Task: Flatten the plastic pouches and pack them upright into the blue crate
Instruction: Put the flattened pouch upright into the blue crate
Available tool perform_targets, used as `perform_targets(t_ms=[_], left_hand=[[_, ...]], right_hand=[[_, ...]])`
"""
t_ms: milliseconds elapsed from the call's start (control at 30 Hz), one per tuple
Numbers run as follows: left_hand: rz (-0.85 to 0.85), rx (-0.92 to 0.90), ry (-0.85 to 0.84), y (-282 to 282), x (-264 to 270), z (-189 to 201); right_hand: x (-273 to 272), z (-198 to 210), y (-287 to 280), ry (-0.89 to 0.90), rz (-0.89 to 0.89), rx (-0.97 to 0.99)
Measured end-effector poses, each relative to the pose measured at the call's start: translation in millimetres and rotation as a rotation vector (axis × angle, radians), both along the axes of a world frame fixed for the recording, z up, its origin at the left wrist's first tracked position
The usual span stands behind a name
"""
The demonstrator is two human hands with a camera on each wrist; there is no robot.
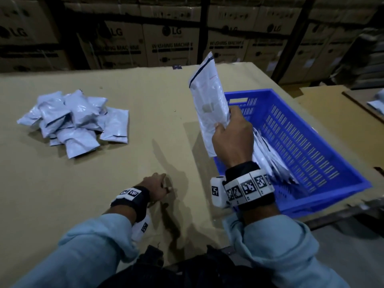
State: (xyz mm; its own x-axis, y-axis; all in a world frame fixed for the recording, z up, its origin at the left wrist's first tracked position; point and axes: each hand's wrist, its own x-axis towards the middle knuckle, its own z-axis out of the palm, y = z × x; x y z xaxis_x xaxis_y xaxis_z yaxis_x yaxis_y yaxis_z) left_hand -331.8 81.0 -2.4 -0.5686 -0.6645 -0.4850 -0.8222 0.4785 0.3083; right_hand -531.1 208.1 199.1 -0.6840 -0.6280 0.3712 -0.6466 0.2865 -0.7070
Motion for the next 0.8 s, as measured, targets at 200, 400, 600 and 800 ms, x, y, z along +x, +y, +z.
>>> perform_targets(t_ms=[200,400,600,800], left_hand=[[-0.037,-0.069,-0.083,6,-29,-12],[-0.01,-0.135,-0.224,-10,-27,-21],[-0.02,-0.112,-0.348,-18,-33,-23],[-0.016,-0.087,-0.442,-13,-38,-14]], right_hand=[[-68,19,23,0.045,-0.203,0.046],[-138,12,34,0.06,-0.328,0.225],[-207,-27,31,0.169,-0.443,0.452],[-239,-86,28,0.058,-0.47,0.886]])
